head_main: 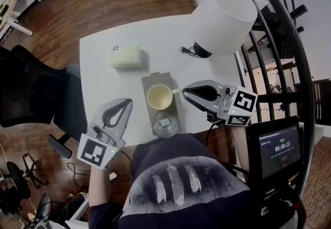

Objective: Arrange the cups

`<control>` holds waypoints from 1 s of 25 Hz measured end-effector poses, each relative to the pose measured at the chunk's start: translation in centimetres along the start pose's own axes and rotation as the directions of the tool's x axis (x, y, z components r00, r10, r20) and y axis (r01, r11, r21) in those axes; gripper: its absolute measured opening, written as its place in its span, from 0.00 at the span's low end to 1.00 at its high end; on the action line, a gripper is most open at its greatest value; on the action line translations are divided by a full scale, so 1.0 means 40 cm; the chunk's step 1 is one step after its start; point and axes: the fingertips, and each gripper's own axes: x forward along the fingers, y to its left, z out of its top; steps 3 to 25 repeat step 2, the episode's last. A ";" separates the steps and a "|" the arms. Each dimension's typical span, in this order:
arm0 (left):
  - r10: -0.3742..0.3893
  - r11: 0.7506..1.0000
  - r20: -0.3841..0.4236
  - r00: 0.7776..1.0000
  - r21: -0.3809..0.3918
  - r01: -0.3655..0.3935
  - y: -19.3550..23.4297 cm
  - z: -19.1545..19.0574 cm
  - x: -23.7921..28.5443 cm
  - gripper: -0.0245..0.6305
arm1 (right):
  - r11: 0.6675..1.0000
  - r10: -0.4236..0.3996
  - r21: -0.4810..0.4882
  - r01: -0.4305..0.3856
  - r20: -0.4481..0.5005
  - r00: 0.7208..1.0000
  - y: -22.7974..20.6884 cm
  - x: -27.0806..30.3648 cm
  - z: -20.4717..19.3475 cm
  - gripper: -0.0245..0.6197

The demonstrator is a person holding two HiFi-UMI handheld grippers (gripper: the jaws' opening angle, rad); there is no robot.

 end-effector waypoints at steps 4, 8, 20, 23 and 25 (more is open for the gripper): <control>0.002 1.000 -0.004 1.000 0.001 -0.002 0.000 -0.002 -0.001 0.06 | 1.000 -0.004 0.000 0.004 0.000 1.000 -0.002 -0.002 -0.001 0.05; 0.002 1.000 -0.004 1.000 0.001 -0.002 0.000 -0.002 -0.001 0.06 | 1.000 -0.004 0.000 0.004 0.000 1.000 -0.002 -0.002 -0.001 0.05; 0.002 1.000 -0.004 1.000 0.001 -0.002 0.000 -0.002 -0.001 0.06 | 1.000 -0.004 0.000 0.004 0.000 1.000 -0.002 -0.002 -0.001 0.05; 0.002 1.000 -0.004 1.000 0.001 -0.002 0.000 -0.002 -0.001 0.06 | 1.000 -0.004 0.000 0.004 0.000 1.000 -0.002 -0.002 -0.001 0.05; 0.002 1.000 -0.004 1.000 0.001 -0.002 0.000 -0.002 -0.001 0.06 | 1.000 -0.004 0.000 0.004 0.000 1.000 -0.002 -0.002 -0.001 0.05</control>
